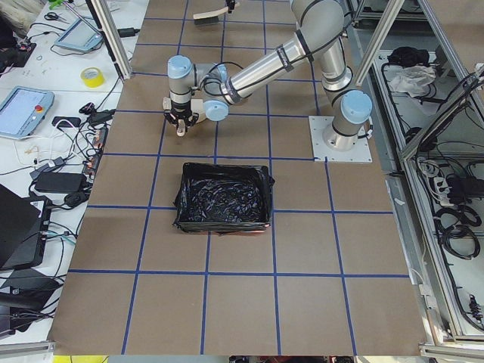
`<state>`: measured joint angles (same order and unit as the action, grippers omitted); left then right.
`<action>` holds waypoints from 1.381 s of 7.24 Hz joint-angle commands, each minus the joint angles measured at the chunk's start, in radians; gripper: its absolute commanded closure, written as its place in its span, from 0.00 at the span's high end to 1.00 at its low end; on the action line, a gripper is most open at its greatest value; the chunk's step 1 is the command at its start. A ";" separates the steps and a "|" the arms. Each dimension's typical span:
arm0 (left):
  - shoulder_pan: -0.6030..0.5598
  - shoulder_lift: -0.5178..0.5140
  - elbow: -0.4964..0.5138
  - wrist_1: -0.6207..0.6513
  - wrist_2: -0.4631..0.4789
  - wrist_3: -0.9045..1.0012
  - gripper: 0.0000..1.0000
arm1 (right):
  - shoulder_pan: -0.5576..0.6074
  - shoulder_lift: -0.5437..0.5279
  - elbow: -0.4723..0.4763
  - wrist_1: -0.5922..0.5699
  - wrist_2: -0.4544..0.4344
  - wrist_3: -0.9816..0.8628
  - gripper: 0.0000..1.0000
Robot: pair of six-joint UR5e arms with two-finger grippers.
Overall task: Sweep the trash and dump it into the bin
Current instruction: 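Lift the brush with the right gripper and move it toward the sponge and clay piece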
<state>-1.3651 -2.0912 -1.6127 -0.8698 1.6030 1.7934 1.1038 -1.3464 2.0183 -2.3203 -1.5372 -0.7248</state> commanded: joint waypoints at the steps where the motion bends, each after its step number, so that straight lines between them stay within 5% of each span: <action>1: 0.000 0.003 -0.001 0.000 0.000 -0.002 0.00 | 0.028 -0.014 -0.048 0.022 0.000 0.059 0.00; 4: 0.000 0.003 -0.003 0.000 -0.002 -0.003 0.00 | 0.151 -0.016 -0.092 0.055 0.002 0.277 0.00; 7: 0.000 0.006 -0.003 0.000 -0.008 -0.003 0.00 | 0.420 -0.001 -0.142 0.045 -0.017 0.647 0.00; 10: 0.000 0.010 -0.003 0.000 -0.009 -0.003 0.00 | 0.444 0.013 -0.154 0.032 -0.012 0.700 0.00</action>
<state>-1.3653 -2.0824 -1.6153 -0.8698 1.5944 1.7901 1.5356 -1.3381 1.8725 -2.2849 -1.5519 -0.0531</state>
